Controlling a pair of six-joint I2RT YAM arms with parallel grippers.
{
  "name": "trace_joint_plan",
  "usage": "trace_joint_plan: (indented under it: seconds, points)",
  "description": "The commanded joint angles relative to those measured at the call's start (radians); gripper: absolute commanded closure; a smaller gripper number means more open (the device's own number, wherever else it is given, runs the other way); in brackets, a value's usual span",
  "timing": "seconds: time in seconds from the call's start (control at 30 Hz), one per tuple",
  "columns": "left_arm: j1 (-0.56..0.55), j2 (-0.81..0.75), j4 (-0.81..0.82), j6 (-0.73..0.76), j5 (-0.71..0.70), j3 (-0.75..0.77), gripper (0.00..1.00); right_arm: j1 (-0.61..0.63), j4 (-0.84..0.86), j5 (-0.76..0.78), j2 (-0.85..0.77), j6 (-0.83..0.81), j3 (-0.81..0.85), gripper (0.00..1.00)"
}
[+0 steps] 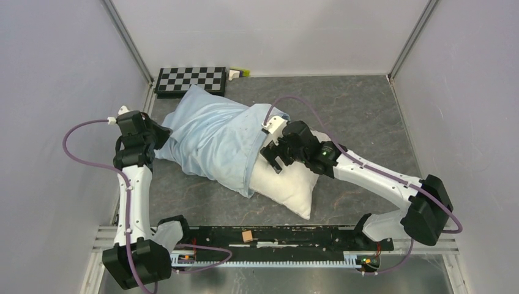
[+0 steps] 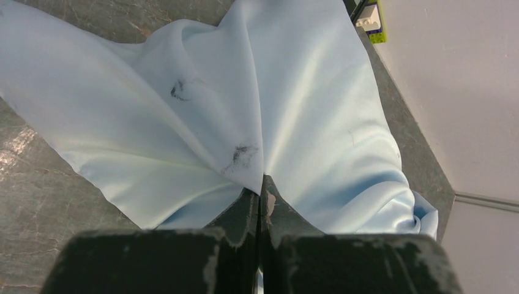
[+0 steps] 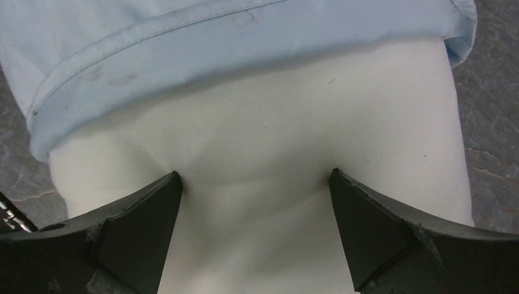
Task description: Remove the pillowcase from the pillow
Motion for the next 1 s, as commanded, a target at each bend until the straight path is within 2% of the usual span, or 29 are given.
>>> trace_joint_plan:
  seconds: [0.0,0.07,0.1,0.23,0.4,0.53,0.6,0.67,0.8,0.97]
  points:
    - [0.002,-0.046,0.011,0.031,-0.08,-0.001,0.98,0.001,0.024,0.117,0.032,-0.014,-0.065,0.11]
    - [0.003,-0.062,-0.019,0.01,-0.177,0.006,0.98,0.002,0.068,0.099,0.036,-0.004,-0.1,0.35]
    - [0.003,-0.067,-0.031,0.008,-0.206,0.01,0.98,0.001,0.078,0.086,0.04,0.001,-0.11,0.51]
    - [0.002,-0.089,-0.039,0.005,-0.244,0.008,0.98,0.001,0.113,0.078,0.032,0.006,-0.147,0.99]
    - [0.003,-0.097,-0.053,0.0,-0.278,0.015,0.98,-0.002,0.119,0.243,-0.106,0.063,-0.21,1.0]
    - [0.006,-0.109,-0.13,-0.058,-0.438,0.042,0.98,-0.028,0.186,0.489,-0.329,0.087,-0.316,1.0]
    - [0.009,-0.105,-0.171,-0.057,-0.523,0.068,0.98,-0.111,0.226,0.564,-0.447,0.106,-0.377,1.0]
    - [0.009,-0.101,-0.201,-0.056,-0.601,0.09,0.98,-0.258,0.226,0.557,-0.549,0.121,-0.409,1.0]
    - [0.023,-0.078,-0.254,-0.103,-0.686,0.101,0.98,-0.476,0.178,0.653,-0.645,0.161,-0.409,1.0]
    - [0.053,-0.042,-0.307,-0.142,-0.727,0.112,0.98,-0.585,0.192,0.761,-0.766,0.246,-0.437,1.0]
